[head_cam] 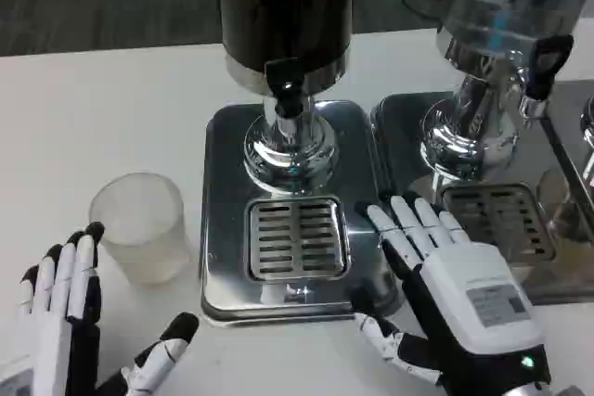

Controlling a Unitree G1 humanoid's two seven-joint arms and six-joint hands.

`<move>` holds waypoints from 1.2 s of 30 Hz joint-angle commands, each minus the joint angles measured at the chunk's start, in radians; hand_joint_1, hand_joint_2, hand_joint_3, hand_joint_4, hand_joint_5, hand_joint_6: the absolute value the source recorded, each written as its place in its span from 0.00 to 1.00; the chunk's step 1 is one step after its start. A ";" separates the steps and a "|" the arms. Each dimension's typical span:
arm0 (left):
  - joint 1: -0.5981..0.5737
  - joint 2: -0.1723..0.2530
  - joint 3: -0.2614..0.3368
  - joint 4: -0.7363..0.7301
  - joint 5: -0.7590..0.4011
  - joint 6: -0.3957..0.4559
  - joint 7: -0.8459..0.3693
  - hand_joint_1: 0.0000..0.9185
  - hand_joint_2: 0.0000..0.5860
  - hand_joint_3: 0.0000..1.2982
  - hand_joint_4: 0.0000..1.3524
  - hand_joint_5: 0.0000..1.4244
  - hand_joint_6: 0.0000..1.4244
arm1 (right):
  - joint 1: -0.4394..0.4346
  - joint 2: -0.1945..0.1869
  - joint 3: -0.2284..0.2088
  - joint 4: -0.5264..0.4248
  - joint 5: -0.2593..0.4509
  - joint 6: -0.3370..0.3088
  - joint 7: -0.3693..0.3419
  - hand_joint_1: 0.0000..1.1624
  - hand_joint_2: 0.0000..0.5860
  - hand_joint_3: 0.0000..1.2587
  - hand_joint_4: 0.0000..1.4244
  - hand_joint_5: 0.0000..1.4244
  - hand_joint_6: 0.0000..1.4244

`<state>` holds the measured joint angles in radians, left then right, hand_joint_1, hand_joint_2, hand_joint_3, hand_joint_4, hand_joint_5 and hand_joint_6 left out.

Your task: Grasp the cup under the faucet to collect the drink, then remove the cup.

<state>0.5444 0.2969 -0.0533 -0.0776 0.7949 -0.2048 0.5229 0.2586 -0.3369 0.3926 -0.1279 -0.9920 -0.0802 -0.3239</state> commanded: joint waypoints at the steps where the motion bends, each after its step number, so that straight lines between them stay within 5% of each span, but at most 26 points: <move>1: 0.004 0.005 0.001 -0.018 0.002 0.011 -0.003 0.00 0.24 0.00 0.00 0.00 0.00 | 0.012 -0.005 -0.004 -0.019 0.010 -0.006 -0.001 0.38 0.74 0.07 0.00 0.00 0.02; 18: 0.019 0.041 0.035 -0.085 0.050 0.002 0.059 0.00 0.22 0.00 0.00 0.00 0.00 | 0.003 0.016 0.025 0.008 -0.005 -0.005 -0.013 0.38 0.74 0.07 0.00 0.00 0.03; 25: -0.026 0.058 0.120 -0.073 -0.011 -0.013 0.062 0.00 0.13 0.01 0.00 0.03 0.03 | 0.001 0.042 0.032 0.029 -0.010 0.007 -0.035 0.38 0.74 0.07 0.00 0.00 0.03; 28: -0.081 0.068 0.142 -0.054 -0.064 0.029 -0.026 0.00 0.10 0.00 0.00 0.07 0.08 | -0.003 0.042 0.027 0.031 -0.006 0.007 -0.032 0.38 0.74 0.07 0.00 0.00 0.04; 36: -0.192 0.085 0.156 0.128 -0.222 -0.054 -0.097 0.00 0.00 0.00 0.00 0.00 0.00 | 0.008 0.051 0.026 0.026 -0.003 0.019 -0.033 0.38 0.74 0.07 0.00 0.00 0.05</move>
<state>0.3754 0.3721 0.1017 -0.0155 0.6172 -0.2144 0.4432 0.2599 -0.2873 0.4201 -0.1031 -0.9963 -0.0690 -0.3424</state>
